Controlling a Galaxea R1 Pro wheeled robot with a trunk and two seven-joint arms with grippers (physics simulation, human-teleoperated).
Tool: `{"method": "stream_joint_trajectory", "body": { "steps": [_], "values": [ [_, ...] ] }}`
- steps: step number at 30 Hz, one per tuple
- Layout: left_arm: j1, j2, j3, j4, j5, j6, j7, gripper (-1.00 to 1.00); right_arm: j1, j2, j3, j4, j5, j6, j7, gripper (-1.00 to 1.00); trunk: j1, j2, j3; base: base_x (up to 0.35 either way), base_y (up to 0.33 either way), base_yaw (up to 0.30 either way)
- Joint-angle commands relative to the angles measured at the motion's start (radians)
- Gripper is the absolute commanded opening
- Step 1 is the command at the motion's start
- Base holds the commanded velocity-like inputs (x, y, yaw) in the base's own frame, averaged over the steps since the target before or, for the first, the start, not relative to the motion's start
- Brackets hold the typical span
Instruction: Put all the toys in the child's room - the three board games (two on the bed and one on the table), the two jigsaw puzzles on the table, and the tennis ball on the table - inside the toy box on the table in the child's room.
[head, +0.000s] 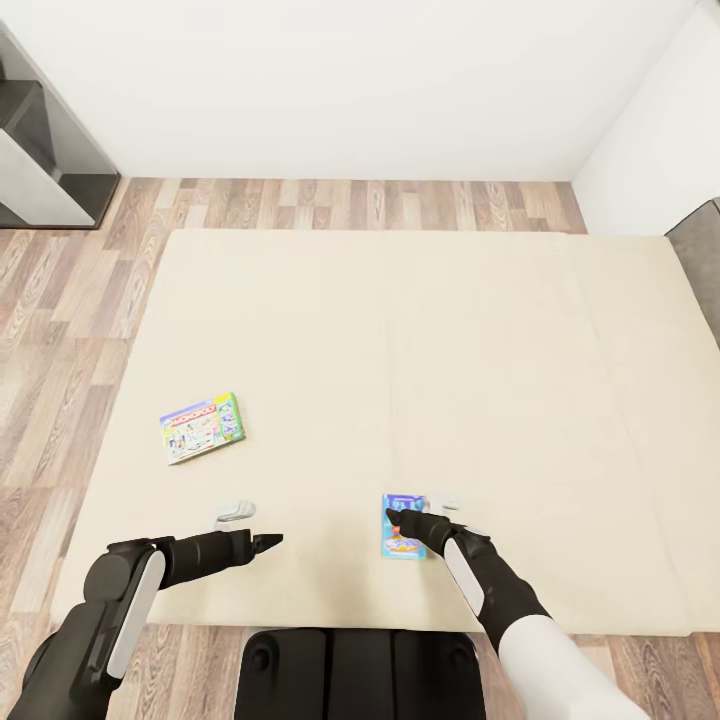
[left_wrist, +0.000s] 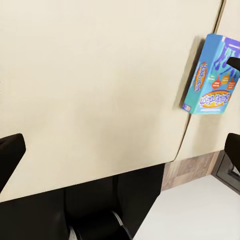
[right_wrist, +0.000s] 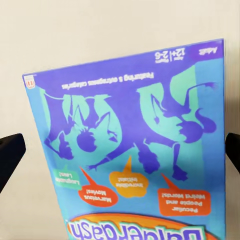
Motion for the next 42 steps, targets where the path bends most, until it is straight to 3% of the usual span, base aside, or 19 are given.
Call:
{"method": "stream_joint_trajectory", "body": {
  "steps": [1, 42],
  "values": [
    [0.0, 0.0, 0.001, -0.001, 0.004, 0.007, -0.001, 1.0, 0.0, 0.0, 0.0, -0.001, -0.005, 0.005, 0.0, 1.0, 0.001, -0.002, -0.001, 0.0, 0.008, 0.0],
    [0.0, 0.0, -0.002, 0.0, 0.004, 0.007, 0.001, 1.0, 0.0, -0.004, 0.0, 0.014, -0.006, 0.022, 0.0, 1.0, 0.001, -0.002, -0.001, 0.0, 0.0, 0.0]
  ]
}}
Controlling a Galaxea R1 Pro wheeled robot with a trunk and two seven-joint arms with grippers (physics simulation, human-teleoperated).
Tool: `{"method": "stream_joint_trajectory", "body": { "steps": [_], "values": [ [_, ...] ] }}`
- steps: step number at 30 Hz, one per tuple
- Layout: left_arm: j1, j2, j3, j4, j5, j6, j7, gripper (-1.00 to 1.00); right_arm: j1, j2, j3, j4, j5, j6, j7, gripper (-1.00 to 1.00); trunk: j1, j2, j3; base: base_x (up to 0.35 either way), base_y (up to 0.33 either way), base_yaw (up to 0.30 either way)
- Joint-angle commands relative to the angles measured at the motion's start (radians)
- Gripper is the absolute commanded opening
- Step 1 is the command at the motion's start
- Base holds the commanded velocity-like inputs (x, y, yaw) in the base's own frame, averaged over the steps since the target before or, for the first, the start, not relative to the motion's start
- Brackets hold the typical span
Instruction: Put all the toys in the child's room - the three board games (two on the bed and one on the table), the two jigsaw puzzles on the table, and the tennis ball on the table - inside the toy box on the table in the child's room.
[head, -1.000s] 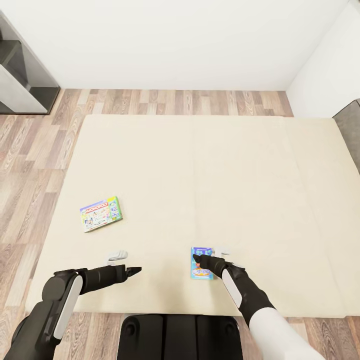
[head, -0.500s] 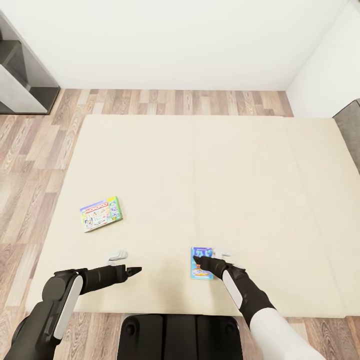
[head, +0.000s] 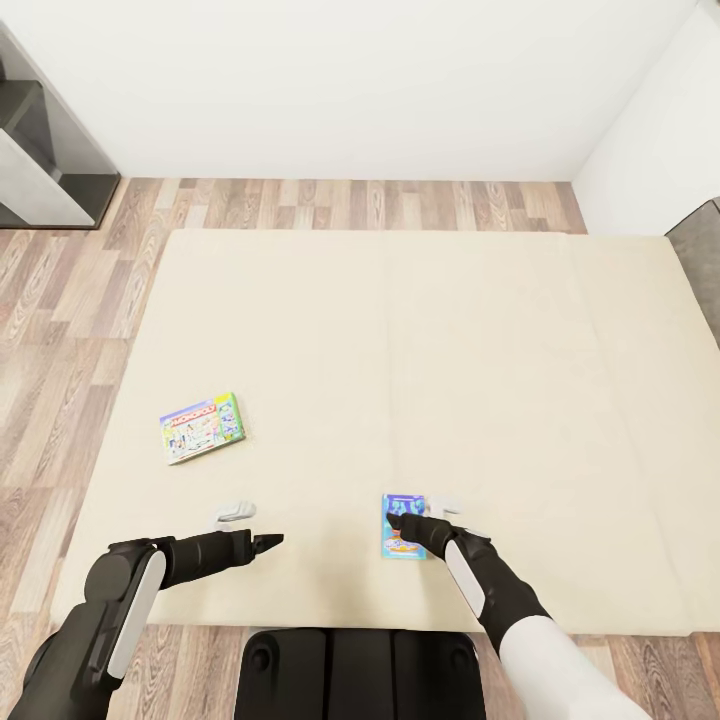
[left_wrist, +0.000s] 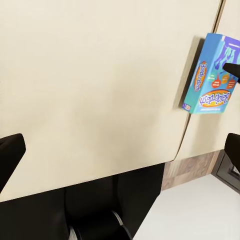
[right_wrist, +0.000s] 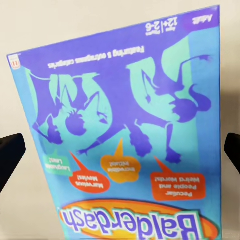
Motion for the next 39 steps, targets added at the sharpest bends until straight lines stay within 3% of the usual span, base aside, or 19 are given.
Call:
{"method": "stream_joint_trajectory", "body": {
  "steps": [1, 39],
  "values": [
    [0.0, 0.0, 0.001, -0.001, 0.004, 0.007, 0.0, 1.0, 0.0, 0.0, 0.001, -0.001, -0.004, 0.006, 0.0, 1.0, 0.001, -0.001, -0.001, 0.0, 0.0, 0.0],
    [0.0, 0.0, 0.001, 0.001, 0.004, 0.007, 0.0, 1.0, 0.0, 0.004, 0.001, 0.0, -0.006, 0.024, -0.001, 1.0, 0.001, -0.001, -0.001, 0.0, 0.0, 0.0]
  ]
}}
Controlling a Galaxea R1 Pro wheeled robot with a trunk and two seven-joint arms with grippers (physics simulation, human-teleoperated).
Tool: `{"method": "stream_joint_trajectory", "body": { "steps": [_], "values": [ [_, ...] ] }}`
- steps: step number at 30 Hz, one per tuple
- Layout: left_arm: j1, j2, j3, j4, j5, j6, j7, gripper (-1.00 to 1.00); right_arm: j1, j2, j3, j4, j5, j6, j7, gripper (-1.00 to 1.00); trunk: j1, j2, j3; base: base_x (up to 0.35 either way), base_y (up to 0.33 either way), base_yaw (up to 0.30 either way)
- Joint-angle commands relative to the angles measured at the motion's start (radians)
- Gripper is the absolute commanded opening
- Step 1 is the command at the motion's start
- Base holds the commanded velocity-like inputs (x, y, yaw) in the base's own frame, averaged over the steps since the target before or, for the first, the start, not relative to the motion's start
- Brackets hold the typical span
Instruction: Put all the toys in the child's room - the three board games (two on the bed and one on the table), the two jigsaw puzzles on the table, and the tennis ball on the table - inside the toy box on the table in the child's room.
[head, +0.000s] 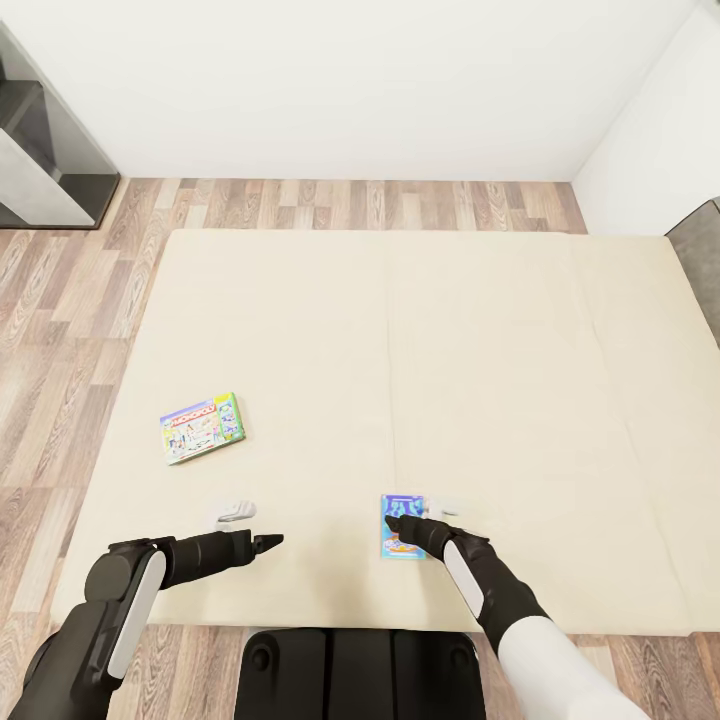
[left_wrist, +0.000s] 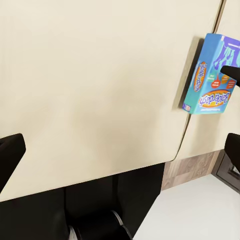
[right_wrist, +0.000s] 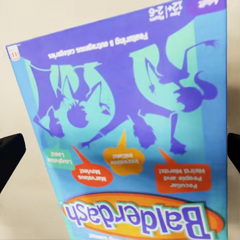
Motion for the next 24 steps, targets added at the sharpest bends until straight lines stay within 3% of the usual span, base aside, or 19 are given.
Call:
{"method": "stream_joint_trajectory", "body": {
  "steps": [1, 24],
  "values": [
    [0.0, 0.0, 0.001, 0.0, 0.004, 0.007, 0.0, 1.0, 0.0, 0.0, 0.001, -0.001, -0.004, 0.005, 0.0, 1.0, 0.001, -0.001, -0.001, 0.0, 0.0, 0.0],
    [0.0, 0.0, 0.001, 0.0, 0.004, 0.007, 0.0, 1.0, 0.0, 0.002, 0.001, 0.035, 0.001, -0.006, 0.0, 1.0, 0.001, -0.001, -0.001, -0.005, 0.028, 0.0]
  ]
}}
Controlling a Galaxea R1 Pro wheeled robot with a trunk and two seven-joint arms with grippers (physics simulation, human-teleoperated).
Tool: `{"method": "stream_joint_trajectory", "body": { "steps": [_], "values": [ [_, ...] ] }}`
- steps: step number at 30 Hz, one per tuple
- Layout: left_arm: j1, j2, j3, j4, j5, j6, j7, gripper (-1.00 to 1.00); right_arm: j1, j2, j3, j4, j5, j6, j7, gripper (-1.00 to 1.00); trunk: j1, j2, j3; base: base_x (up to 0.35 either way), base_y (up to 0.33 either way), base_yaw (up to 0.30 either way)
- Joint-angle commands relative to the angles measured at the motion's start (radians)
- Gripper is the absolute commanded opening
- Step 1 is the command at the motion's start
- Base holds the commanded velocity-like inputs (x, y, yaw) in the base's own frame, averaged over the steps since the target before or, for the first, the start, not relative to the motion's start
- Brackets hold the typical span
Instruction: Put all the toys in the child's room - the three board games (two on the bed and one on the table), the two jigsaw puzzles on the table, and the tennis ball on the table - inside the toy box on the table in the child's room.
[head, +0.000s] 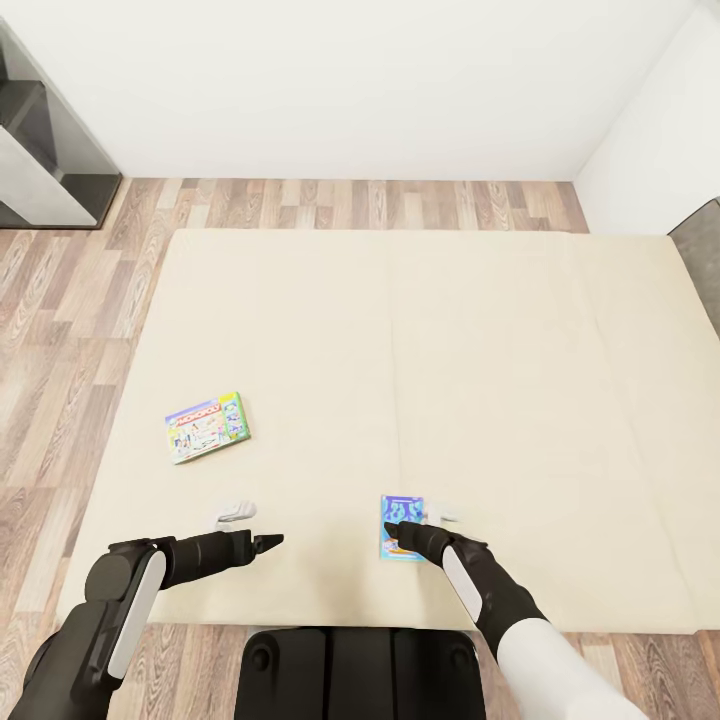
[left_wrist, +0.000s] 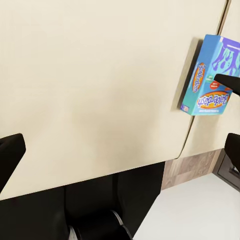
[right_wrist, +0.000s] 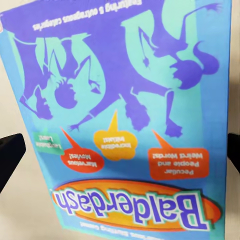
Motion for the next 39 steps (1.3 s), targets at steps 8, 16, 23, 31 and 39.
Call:
{"method": "stream_joint_trajectory", "body": {
  "steps": [8, 16, 23, 31, 39],
  "values": [
    [0.0, 0.0, 0.001, -0.001, 0.004, 0.007, 0.0, 1.0, 0.0, -0.001, 0.001, -0.001, -0.004, 0.005, 0.0, 1.0, 0.001, -0.001, -0.001, 0.0, 0.0, 0.0],
    [0.0, 0.0, 0.001, -0.001, 0.004, 0.007, 0.0, 1.0, 0.0, -0.001, 0.001, -0.001, -0.004, 0.004, 0.0, 1.0, 0.001, -0.001, -0.001, 0.0, 0.011, 0.0],
    [0.0, 0.0, 0.001, -0.001, 0.004, 0.007, 0.0, 1.0, 0.001, 0.0, 0.001, -0.001, -0.004, 0.004, 0.0, 1.0, 0.001, -0.001, -0.001, 0.0, 0.106, 0.0],
    [0.0, 0.0, 0.001, -0.001, 0.004, 0.007, 0.0, 1.0, 0.0, 0.0, 0.001, -0.001, -0.004, 0.004, 0.0, 1.0, 0.001, -0.001, -0.001, 0.0, 0.011, 0.0],
    [0.0, 0.0, 0.001, 0.0, 0.004, 0.007, 0.0, 1.0, 0.0, 0.001, 0.001, -0.001, -0.004, 0.004, 0.0, 1.0, 0.001, -0.001, -0.001, -0.037, 0.055, 0.0]
  ]
}}
